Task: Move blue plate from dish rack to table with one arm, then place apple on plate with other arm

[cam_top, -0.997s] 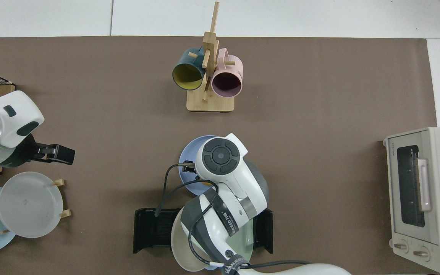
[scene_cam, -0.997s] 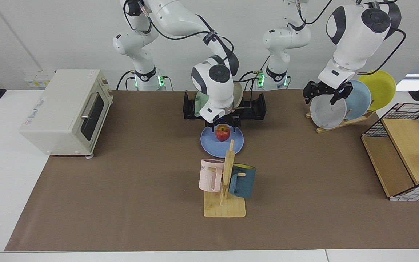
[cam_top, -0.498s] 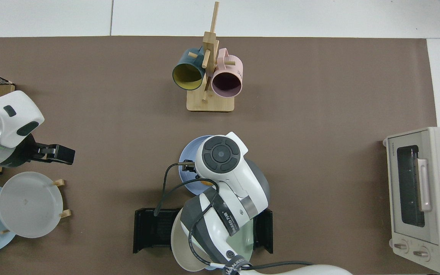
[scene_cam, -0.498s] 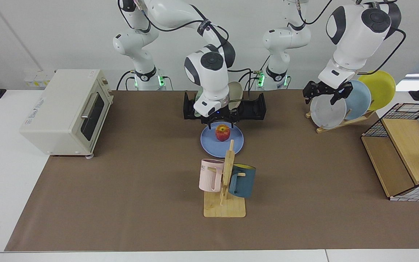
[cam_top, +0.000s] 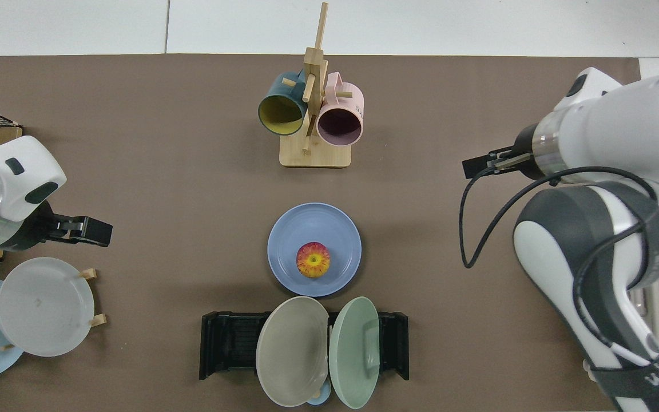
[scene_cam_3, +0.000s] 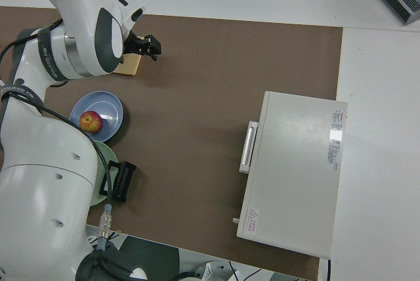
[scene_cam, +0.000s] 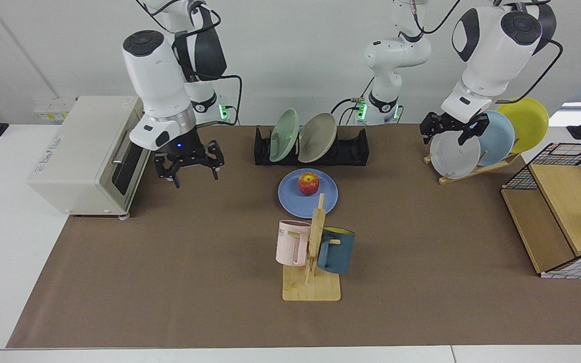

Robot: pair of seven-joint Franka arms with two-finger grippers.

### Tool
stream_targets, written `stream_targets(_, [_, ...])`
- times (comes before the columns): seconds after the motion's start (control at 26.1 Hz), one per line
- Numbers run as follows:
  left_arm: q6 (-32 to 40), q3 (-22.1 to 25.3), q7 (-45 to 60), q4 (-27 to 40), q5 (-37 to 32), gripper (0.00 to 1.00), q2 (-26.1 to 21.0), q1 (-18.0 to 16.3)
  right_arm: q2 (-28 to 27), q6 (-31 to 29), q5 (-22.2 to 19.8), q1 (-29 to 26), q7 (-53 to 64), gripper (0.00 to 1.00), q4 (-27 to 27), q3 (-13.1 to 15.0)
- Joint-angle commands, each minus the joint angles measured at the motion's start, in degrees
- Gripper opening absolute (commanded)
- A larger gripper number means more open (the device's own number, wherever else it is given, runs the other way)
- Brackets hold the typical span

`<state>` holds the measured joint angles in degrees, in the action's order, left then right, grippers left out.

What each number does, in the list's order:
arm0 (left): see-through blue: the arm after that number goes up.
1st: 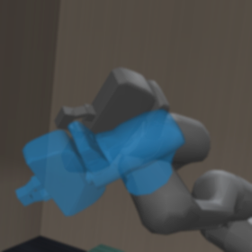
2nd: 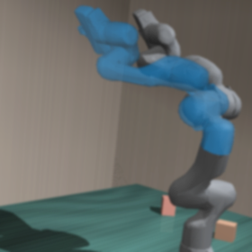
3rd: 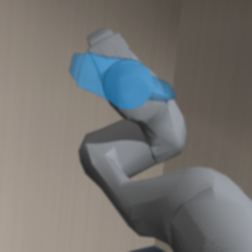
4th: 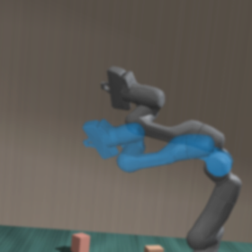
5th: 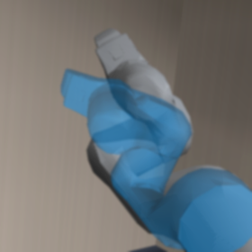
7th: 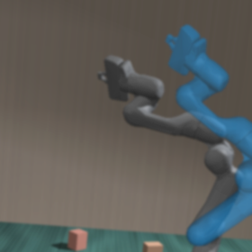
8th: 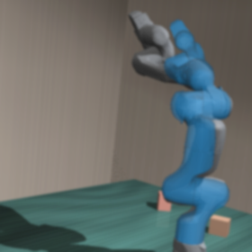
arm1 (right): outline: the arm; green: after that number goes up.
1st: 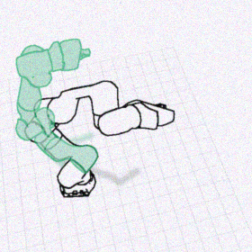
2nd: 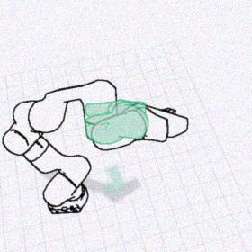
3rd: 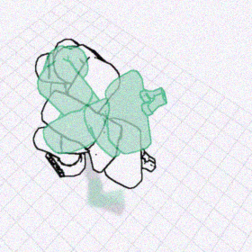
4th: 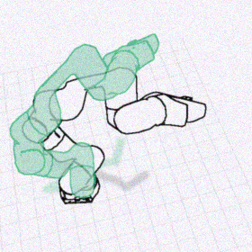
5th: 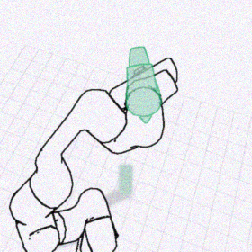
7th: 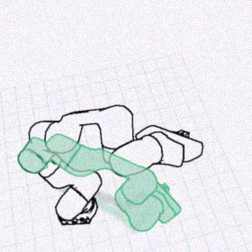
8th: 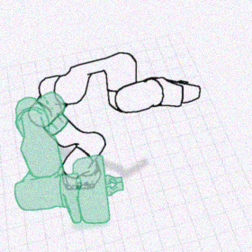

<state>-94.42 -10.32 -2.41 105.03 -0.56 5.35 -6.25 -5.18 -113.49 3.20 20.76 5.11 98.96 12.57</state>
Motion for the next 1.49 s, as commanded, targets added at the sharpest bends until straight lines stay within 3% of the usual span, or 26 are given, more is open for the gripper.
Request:
stream_targets(0.0, [0.4, 0.2, -0.5, -0.4, -1.0, 1.0, 0.4, 0.3, 1.0, 0.9, -0.6, -6.2, 6.8, 1.0, 1.1, -1.1])
stream_targets(0.19, [0.4, 0.2, -0.5, -0.4, -1.0, 1.0, 0.4, 0.3, 1.1, 1.2, -0.7, -9.6, 8.7, 1.0, 1.0, -1.0])
stream_targets(0.54, [0.4, 0.4, -0.5, -0.4, -1.0, 1.0, 0.4, 0.3, 5.2, 7.4, -0.8, -9.5, 7.3, 1.0, 1.0, -1.0])
stream_targets(1.46, [1.3, 2.0, -0.4, -1.9, -1.1, 1.0, 1.2, 0.4, 6.1, 10.0, -0.7, -8.8, 7.2, 1.0, 0.9, -1.0])
